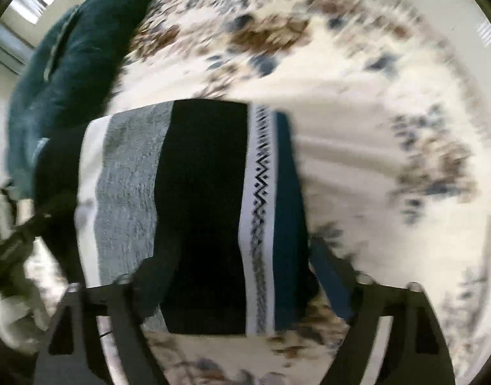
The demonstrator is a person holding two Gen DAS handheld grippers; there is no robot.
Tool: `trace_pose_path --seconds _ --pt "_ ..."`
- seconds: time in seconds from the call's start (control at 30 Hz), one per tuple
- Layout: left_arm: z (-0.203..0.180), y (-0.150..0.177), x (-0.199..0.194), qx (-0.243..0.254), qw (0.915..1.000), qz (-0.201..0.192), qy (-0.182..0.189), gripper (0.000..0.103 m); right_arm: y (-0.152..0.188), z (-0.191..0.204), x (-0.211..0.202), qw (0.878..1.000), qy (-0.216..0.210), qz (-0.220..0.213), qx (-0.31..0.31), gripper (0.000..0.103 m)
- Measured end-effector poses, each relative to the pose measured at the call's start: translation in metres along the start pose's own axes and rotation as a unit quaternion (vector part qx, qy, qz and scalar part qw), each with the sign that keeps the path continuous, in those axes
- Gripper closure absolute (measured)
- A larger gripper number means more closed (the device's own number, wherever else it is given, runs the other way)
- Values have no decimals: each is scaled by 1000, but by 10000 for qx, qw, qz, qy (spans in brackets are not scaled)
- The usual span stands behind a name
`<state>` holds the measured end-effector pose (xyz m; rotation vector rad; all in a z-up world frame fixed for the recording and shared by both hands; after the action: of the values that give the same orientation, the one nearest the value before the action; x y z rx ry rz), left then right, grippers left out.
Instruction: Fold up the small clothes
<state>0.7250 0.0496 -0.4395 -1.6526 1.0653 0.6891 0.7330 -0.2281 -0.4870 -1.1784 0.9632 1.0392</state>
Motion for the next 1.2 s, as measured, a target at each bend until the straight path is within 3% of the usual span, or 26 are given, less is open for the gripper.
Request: trace_pose_path --seconds 0.03,0.1,0.23,0.5,0.93,1.2 --pt "1 -3 0 -25 10000 -22 -61 4 5 1 -4 10000 82 5 -14 0" --pt "3 -8 -9 -162 9997 -120 -109 3 9 3 -9 9992 398 -85 -27 0" --pt "-8 -7 -34 -1 9979 -248 -602 1 15 12 -31 9931 1035 -525 -166 0" --pt "-68 29 -119 436 9863 -599 -1475 0 58 20 -118 9909 1072 -815 5 0" --pt "-151 100 -308 592 9775 -1302 -1549 0 164 48 -348 9707 1203 -2071 -173 0" --pt "-183 151 -397 617 9738 -1607 -1484 0 240 57 -457 9584 1138 -2612 -194 0"
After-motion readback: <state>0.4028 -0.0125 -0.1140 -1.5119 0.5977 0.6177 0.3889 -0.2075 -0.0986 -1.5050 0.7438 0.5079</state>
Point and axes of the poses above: each gripper's, at about its wrist camera, not at the fingertips, and x roughly the way its jaws point, z to its left, y to its underside, the point moved 4 cm from there along x, roughly the way its jaws point, and after that the axes turned 1 degree about z, right-handed, at the moved point
